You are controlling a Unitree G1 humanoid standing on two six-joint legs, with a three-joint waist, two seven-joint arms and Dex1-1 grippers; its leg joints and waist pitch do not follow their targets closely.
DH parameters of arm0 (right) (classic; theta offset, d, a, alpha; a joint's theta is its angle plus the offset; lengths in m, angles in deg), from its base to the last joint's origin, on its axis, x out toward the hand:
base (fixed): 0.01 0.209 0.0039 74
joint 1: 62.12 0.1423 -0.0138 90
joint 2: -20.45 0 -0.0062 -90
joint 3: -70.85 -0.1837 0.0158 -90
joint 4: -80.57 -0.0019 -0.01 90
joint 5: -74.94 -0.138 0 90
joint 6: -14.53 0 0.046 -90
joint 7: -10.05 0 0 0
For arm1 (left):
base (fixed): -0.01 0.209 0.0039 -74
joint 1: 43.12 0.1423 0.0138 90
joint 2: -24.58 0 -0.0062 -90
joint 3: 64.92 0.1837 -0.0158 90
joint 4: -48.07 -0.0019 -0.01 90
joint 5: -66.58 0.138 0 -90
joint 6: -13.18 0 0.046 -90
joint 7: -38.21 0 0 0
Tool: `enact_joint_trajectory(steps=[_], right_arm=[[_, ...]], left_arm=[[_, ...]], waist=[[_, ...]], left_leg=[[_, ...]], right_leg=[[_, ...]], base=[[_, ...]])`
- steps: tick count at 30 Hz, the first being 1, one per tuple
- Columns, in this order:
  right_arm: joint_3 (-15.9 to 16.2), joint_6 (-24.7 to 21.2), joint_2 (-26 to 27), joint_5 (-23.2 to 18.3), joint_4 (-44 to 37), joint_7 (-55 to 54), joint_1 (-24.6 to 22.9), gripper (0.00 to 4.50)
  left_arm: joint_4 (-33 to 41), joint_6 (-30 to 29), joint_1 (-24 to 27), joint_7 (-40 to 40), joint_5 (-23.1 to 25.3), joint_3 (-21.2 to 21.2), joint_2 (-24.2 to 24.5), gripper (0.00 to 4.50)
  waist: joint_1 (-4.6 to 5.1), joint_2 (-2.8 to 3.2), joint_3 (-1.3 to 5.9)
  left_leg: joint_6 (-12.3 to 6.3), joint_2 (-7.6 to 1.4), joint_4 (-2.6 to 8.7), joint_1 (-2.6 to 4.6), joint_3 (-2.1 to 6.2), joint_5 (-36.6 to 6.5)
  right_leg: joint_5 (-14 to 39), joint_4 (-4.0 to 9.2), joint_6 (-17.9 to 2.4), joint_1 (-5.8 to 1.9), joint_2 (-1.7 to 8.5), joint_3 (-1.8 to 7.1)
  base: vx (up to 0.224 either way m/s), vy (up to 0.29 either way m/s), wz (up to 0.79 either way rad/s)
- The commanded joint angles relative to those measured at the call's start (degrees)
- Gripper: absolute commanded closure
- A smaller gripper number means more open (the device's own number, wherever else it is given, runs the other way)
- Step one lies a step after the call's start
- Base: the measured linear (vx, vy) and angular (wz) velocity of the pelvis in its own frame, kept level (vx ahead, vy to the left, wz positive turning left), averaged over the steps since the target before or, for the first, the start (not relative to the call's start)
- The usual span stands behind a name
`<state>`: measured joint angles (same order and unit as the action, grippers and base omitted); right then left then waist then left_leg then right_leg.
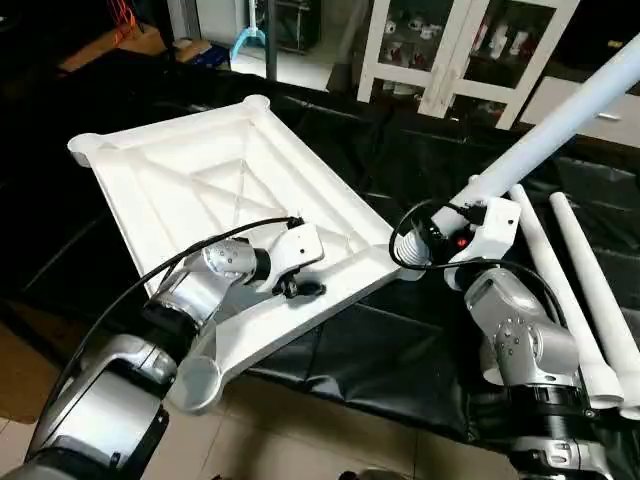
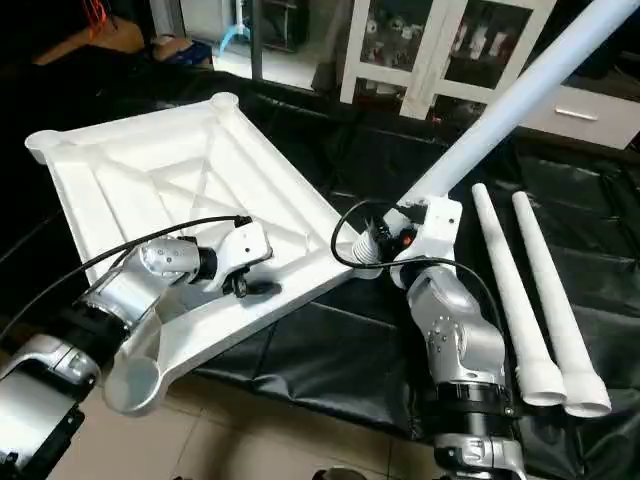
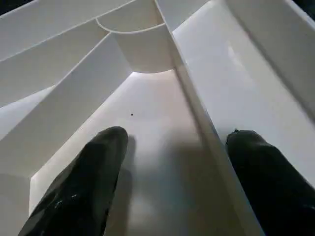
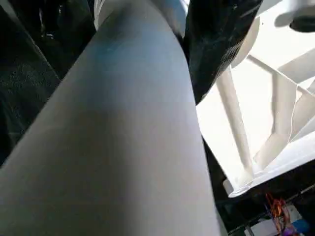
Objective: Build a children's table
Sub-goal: Pick table leg
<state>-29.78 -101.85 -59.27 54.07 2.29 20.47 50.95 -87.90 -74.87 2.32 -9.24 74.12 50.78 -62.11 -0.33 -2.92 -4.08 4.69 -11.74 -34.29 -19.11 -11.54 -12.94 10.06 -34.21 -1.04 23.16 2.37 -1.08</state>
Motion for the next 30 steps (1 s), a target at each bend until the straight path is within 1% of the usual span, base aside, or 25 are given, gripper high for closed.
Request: enact_joint_trajectory(steps=[1,2,3,4,5,9,10,11,12,13,14,15,17,18,19,20,21,22,23,24,25,26,27,28,30], right_arm=[[1.57,-1.99,-0.77,1.12,0.77,1.36,-1.3,2.64],[2.0,-1.88,-0.91,1.39,0.65,1.7,-1.38,2.64],[2.0,-1.88,-0.91,1.39,0.65,1.7,-1.38,2.64],[2.28,-1.97,-0.95,1.51,0.5,1.87,-1.41,2.64],[2.81,-1.42,-1.23,2.21,0.61,1.78,-1.35,2.64],[3.77,-0.12,-2.05,3.42,2.11,1.5,-0.36,2.64],[3.8,-0.1,-2.08,3.48,2.18,1.5,-0.31,2.64],[4.01,0.03,-2.32,3.87,2.64,1.55,0.07,2.64],[4.05,0.12,-2.39,4.07,2.87,1.66,0.27,2.64],[4.0,0.26,-2.43,4.33,3.11,1.93,0.49,2.64],[3.53,0.18,-2.19,3.54,3.27,2.9,1.02,2.64],[3.51,0.17,-2.17,3.47,3.3,2.94,1.1,2.64],[3.33,0.29,-1.95,2.88,3.64,3.35,1.77,2.64],[3.33,0.31,-1.92,2.66,3.75,3.39,1.94,2.64],[3.32,0.2,-1.92,2.81,4.06,2.9,2.22,2.64],[3.33,0.11,-1.95,2.97,4.26,2.5,2.41,2.64],[3.51,0.17,-2.02,3.26,4.84,2.44,2.7,2.64],[4.07,-0.17,-2.33,4.02,6.33,2.39,3.56,2.64],[4.07,-0.17,-2.33,4.02,6.33,2.39,3.56,2.64],[4.41,-0.37,-2.49,4.38,6.85,2.47,3.84,2.64],[4.62,-0.36,-2.57,4.62,7.12,2.56,3.98,2.64],[4.94,0.06,-2.56,4.97,7.75,2.8,4.44,2.64],[5.03,0.35,-2.5,5.08,8.07,2.91,4.7,2.64],[5.03,0.35,-2.5,5.08,8.07,2.91,4.7,2.64],[4.61,0.86,-2.03,4.92,8.89,3.0,5.83,2.64]], left_arm=[[-0.18,0.83,-1.91,0.69,0.17,-1.86,0.08,1.31],[-0.22,1.13,-1.81,0.45,0.3,-1.77,0.12,1.31],[-0.22,1.13,-1.81,0.45,0.3,-1.77,0.12,1.31],[-0.2,1.47,-1.66,0.57,0.45,-1.73,0.14,1.31],[-0.81,2.55,-1.59,0.44,0.62,-1.62,0.05,1.31],[-2.2,7.19,-1.24,0.18,0.26,-2.09,-0.6,1.31],[-2.22,7.35,-1.24,0.09,0.17,-2.15,-0.63,1.31],[-2.28,8.15,-1.26,-0.56,-0.57,-2.64,-0.78,1.31],[-2.26,8.06,-1.34,-0.9,-1.02,-2.99,-0.81,1.31],[-2.27,7.59,-1.52,-1.28,-1.5,-3.41,-0.84,1.31],[-2.72,6.54,-2.09,-2.08,-1.46,-3.48,-0.49,1.31],[-2.87,6.41,-2.2,-1.94,-1.34,-3.46,-0.43,1.31],[-3.67,5.32,-2.91,-0.82,-1.04,-3.85,-0.18,1.31],[-3.92,5.17,-3.09,-0.61,-1.2,-4.16,-0.22,1.31],[-3.73,4.01,-3.46,-0.13,-2.5,-5.52,-0.68,1.31],[-3.58,3.21,-3.73,0.21,-3.42,-6.5,-1.02,1.31],[-2.68,1.97,-4.04,-1.27,-5.24,-7.77,-1.23,1.31],[-0.72,-0.74,-5.57,-4.58,-9.57,-10.78,-1.48,1.31],[-0.72,-0.74,-5.57,-4.58,-9.57,-10.78,-1.48,1.31],[-0.29,-1.87,-6.39,-5.47,-11.04,-11.92,-1.46,1.31],[-0.16,-2.49,-6.81,-6.03,-11.7,-12.44,-1.41,1.31],[-0.39,-2.97,-8.03,-6.49,-12.74,-13.62,-1.09,1.31],[-0.61,-2.94,-8.69,-6.46,-13.14,-14.22,-0.9,1.31],[-0.61,-2.94,-8.69,-6.46,-13.14,-14.22,-0.9,1.31],[-1.36,-3.37,-10.58,-6.26,-13.72,-15.91,-0.16,1.31]], waist=[[-0.09,0.8,4.46],[-0.19,0.98,4.48],[-0.18,1.0,4.45],[-0.17,0.97,4.45],[-0.16,0.78,4.44],[-0.19,0.8,4.56],[-0.1,0.2,4.52],[-0.21,0.53,4.5],[-0.17,0.54,4.5],[-0.15,0.01,4.56],[-0.09,-0.09,4.56],[-0.09,-0.01,4.58],[-0.06,-0.09,4.55],[-0.06,-0.16,4.54],[0.01,-0.65,4.55],[-0.09,-0.5,4.55],[-0.16,-0.51,4.6],[-0.15,-0.93,4.71],[-0.15,-0.94,5.03],[-0.29,-0.78,5.06],[-0.31,-0.77,5.25],[-0.32,-1.05,5.23],[-0.49,-1.12,5.3],[-0.49,-1.15,5.26],[-0.63,-1.04,5.17]], left_leg=[[-0.66,-1.37,3.83,0.27,0.51,-1.29],[-0.77,-1.38,3.81,0.29,0.53,-1.6],[-0.8,-1.39,3.81,0.3,0.52,-1.64],[-0.79,-1.45,3.83,0.35,0.52,-1.87],[-0.87,-1.43,3.79,0.33,0.48,-1.95],[-1.11,-1.34,3.7,0.3,0.49,-1.1],[-1.34,-1.34,3.7,0.26,0.42,-1.1],[-1.45,-1.37,3.7,0.32,0.46,-1.09],[-1.46,-1.38,3.7,0.34,0.47,-1.13],[-1.65,-1.38,3.67,0.24,0.47,-1.1],[-1.9,-1.37,3.61,0.21,0.41,-0.97],[-2.0,-1.35,3.58,0.2,0.44,-0.71],[-2.24,-1.4,3.56,0.29,0.36,-0.75],[-2.32,-1.37,3.53,0.21,0.37,-0.7],[-2.43,-1.34,3.49,0.17,0.29,-0.71],[-2.42,-1.29,3.48,0.15,0.3,-0.7],[-2.53,-1.34,3.41,0.28,0.25,-0.57],[-2.62,-1.18,3.28,0.08,0.22,-0.11],[-2.94,-0.97,3.07,-0.33,0.31,1.71],[-3.24,-1.01,3.01,-0.24,0.24,2.38],[-4.15,-0.9,2.8,-0.13,0.11,4.31],[-5.1,-0.77,2.64,-0.34,0.0,5.25],[-5.82,-0.72,2.53,-0.49,-0.02,5.26],[-6.05,-0.73,2.5,-0.56,-0.04,5.07],[-6.46,-0.85,2.51,-0.56,-0.03,4.44]], right_leg=[[-3.48,2.11,-16.48,-3.37,4.44,2.57],[-2.87,2.11,-16.53,-3.37,4.54,2.62],[-2.66,2.14,-16.49,-3.34,4.51,2.62],[-2.25,2.16,-16.46,-3.3,4.53,2.62],[-1.86,2.24,-16.41,-3.26,4.53,2.62],[-2.61,2.06,-16.33,-3.37,4.51,2.65],[-2.47,2.16,-16.28,-3.36,4.46,2.65],[-1.95,2.09,-16.18,-3.3,4.55,2.66],[-1.77,2.07,-16.18,-3.25,4.54,2.64],[-1.15,1.96,-16.15,-3.37,4.62,2.68],[-0.98,2.02,-16.08,-3.31,4.65,2.72],[-1.21,1.93,-16.1,-3.3,4.6,2.73],[-1.13,1.96,-16.13,-3.15,4.59,2.71],[-1.08,1.96,-16.18,-3.19,4.59,2.75],[-0.96,1.97,-16.15,-3.22,4.56,2.77],[-0.8,1.9,-16.25,-3.25,4.62,2.81],[-0.67,1.95,-16.38,-3.08,4.61,2.8],[-0.88,1.79,-16.47,-3.19,4.53,2.82],[-3.16,1.24,-16.74,-3.42,4.48,2.89],[-4.4,1.21,-16.82,-3.25,4.44,2.88],[-7.94,0.86,-17.38,-3.05,4.18,2.78],[-10.27,0.74,-17.76,-3.01,4.01,2.75],[-11.04,0.66,-18.03,-3.09,4.11,2.78],[-11.04,0.63,-18.14,-3.05,4.1,2.77],[-10.07,0.71,-18.19,-2.99,4.23,2.71]], base=[[0.0,0.0,0.0],[0.0,0.0,0.0],[0.0,0.0,0.0],[0.0,0.0,0.0],[0.0,0.0,0.0],[0.0,0.0,0.0],[0.0,0.0,0.0],[0.0,0.0,0.0],[0.0,0.0,0.0],[0.0,0.0,0.0],[0.0,0.0,0.0],[0.0,0.0,0.0],[0.0,0.0,0.0],[0.0,0.0,0.0],[0.0,0.0,0.0],[0.0,0.0,0.0],[0.0,0.0,0.0],[0.0,0.0,0.0],[0.0,0.0,0.0],[0.0,0.0,0.0],[0.0,0.0,0.0],[0.0,0.0,0.0],[0.0,0.0,0.0],[0.0,0.0,0.0],[0.0,0.0,0.0]])
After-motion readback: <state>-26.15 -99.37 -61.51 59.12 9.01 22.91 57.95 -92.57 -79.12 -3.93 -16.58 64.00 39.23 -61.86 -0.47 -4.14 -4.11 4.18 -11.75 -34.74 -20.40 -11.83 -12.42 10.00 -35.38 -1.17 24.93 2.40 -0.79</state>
